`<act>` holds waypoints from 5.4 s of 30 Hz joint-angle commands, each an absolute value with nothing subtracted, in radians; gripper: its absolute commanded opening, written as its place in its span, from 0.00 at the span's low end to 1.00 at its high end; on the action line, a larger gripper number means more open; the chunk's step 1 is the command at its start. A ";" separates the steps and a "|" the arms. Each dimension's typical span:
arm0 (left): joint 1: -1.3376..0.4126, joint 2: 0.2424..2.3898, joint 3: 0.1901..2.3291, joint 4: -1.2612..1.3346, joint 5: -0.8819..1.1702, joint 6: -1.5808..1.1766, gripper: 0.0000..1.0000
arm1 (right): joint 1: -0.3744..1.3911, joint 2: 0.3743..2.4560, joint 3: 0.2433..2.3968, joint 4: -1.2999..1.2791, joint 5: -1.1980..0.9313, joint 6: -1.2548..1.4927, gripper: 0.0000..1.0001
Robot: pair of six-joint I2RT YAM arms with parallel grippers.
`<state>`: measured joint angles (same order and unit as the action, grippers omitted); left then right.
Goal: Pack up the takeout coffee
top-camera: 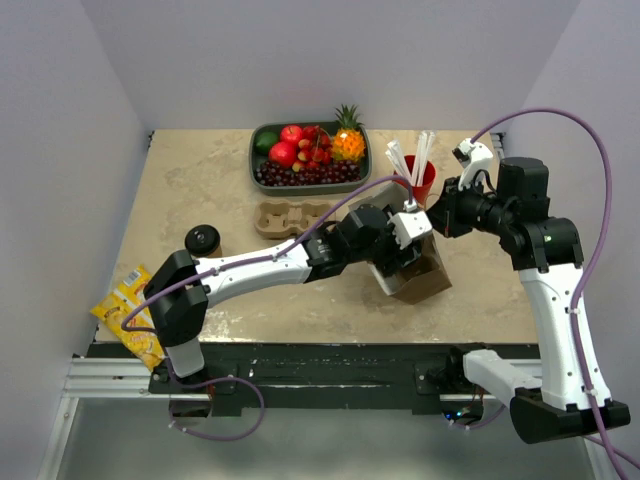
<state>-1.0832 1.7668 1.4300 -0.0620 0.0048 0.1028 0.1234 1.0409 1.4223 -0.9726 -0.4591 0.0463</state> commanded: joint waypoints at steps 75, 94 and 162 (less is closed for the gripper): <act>-1.124 1.882 1.535 -0.181 0.331 0.657 0.79 | 0.123 0.904 1.302 -0.905 -0.615 -0.110 0.00; -1.135 1.933 1.675 -0.474 0.342 0.833 0.72 | 0.123 0.925 1.302 -0.914 -0.614 -0.117 0.00; -1.066 1.936 1.926 -0.646 0.315 0.696 0.93 | 0.120 1.014 1.319 -0.927 -0.457 -0.091 0.00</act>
<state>-1.0748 1.9862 1.8805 -0.7509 0.3641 0.7715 0.1242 1.0180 1.3037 -0.8661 -0.5659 -0.0895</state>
